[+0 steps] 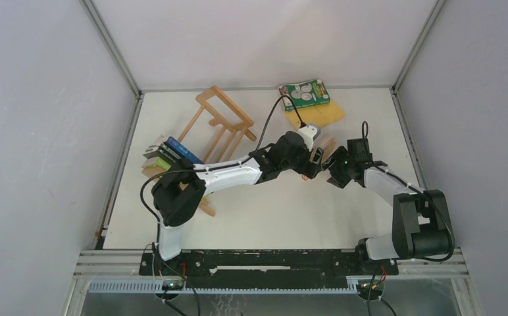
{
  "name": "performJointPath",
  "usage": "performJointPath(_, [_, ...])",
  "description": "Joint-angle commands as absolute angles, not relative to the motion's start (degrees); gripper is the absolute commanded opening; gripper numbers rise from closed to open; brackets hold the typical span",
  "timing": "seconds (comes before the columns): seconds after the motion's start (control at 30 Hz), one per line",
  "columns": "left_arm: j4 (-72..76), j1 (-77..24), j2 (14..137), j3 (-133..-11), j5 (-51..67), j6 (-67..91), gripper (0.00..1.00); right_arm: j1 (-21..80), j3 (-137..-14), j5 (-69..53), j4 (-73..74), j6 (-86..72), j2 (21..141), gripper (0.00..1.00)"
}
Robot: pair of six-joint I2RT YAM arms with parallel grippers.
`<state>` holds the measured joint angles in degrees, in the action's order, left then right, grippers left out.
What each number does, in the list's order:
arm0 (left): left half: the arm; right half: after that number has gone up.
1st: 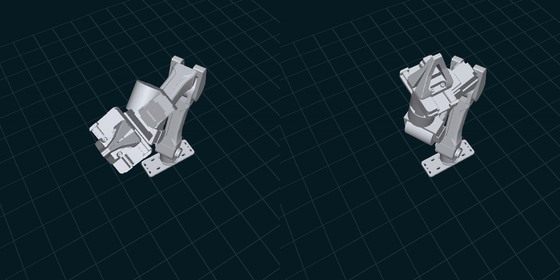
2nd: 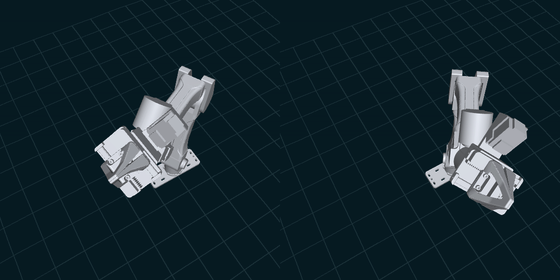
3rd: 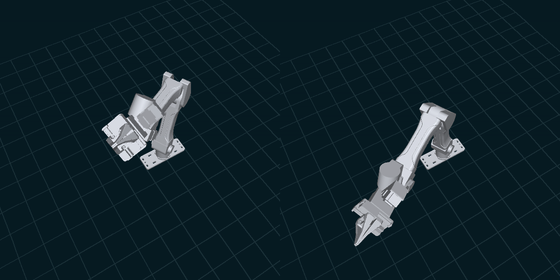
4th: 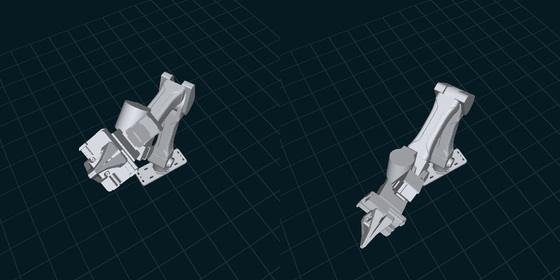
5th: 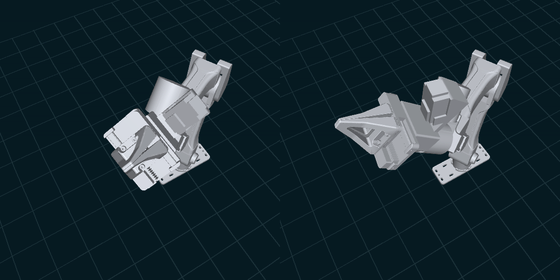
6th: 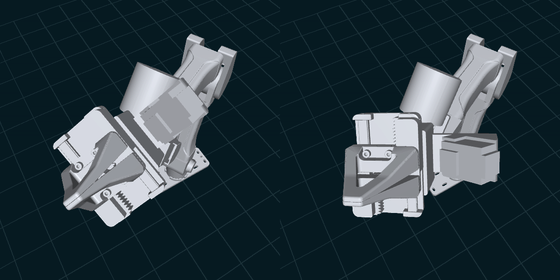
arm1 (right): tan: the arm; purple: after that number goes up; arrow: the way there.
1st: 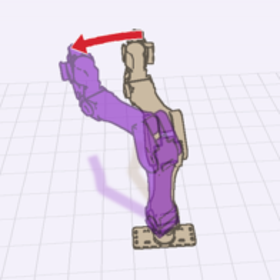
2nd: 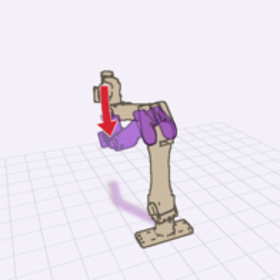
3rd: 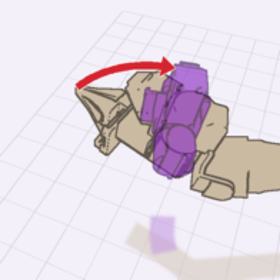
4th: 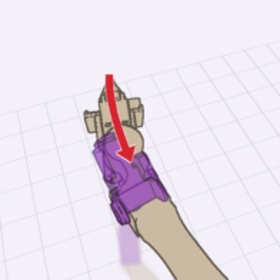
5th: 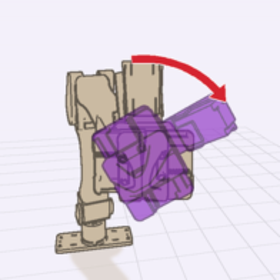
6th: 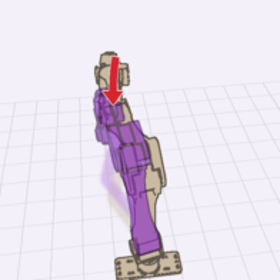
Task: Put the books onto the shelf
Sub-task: Pick up the book from the center of the board.
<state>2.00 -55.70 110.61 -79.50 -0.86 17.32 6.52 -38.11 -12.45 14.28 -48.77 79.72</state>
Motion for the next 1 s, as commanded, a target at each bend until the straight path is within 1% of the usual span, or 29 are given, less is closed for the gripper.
performJointPath(0.0, [3.21, -55.11, 110.90, -84.87, -6.27, 15.60, 0.82, 6.93, -40.52, -11.74, 15.10, -47.46, 78.21, 0.68])
performJointPath(0.1, [3.42, -55.02, 110.97, -86.23, -8.82, 15.84, 0.79, 7.06, -40.52, -11.52, 15.85, -46.89, 77.60, 0.68])
performJointPath(0.27, [4.78, -55.04, 110.81, -87.63, -10.44, 16.76, 0.68, 6.99, -40.40, -10.75, 17.30, -46.19, 76.27, 0.68])
performJointPath(0.37, [4.47, -55.02, 111.51, -88.85, -9.57, 17.02, 0.54, 6.81, -39.73, -10.26, 17.68, -46.19, 74.95, 0.68])
performJointPath(0.43, [4.04, -55.02, 112.01, -89.26, -9.12, 17.41, 0.48, 6.57, -39.36, -9.82, 18.20, -46.23, 74.15, 0.68])
performJointPath(0.57, [3.49, -55.11, 112.98, -89.58, -7.44, 18.53, 0.45, 5.64, -38.40, -9.58, 18.86, -45.93, 72.23, 0.68])
performJointPath(0.63, [3.34, -55.11, 113.38, -89.79, -6.84, 19.14, 0.40, 5.33, -38.12, -9.58, 19.26, -45.59, 71.42, 0.68])
performJointPath(0.67, [3.23, -55.15, 113.62, -90.05, -6.47, 19.36, 0.34, 5.24, -37.99, -9.58, 19.45, -45.43, 71.04, 0.68])
performJointPath(0.73, [2.26, -55.19, 114.25, -91.66, -5.79, 19.88, 0.14, 5.19, -37.88, -9.28, 19.96, -44.69, 70.22, 0.68])
performJointPath(0.77, [0.97, -55.26, 114.50, -92.57, -6.12, 20.09, 0.02, 5.34, -37.88, -8.68, 20.36, -44.28, 69.60, 0.68])
performJointPath(0.8, [0.43, -55.36, 114.67, -93.38, -6.93, 20.52, 0.00, 5.61, -37.88, -8.28, 20.72, -43.75, 69.00, 0.68])
performJointPath(0.97, [-6.84, -55.22, 114.16, -97.48, -10.49, 23.10, 0.00, 6.84, -37.95, -4.99, 22.68, -40.10, 65.39, 0.68])
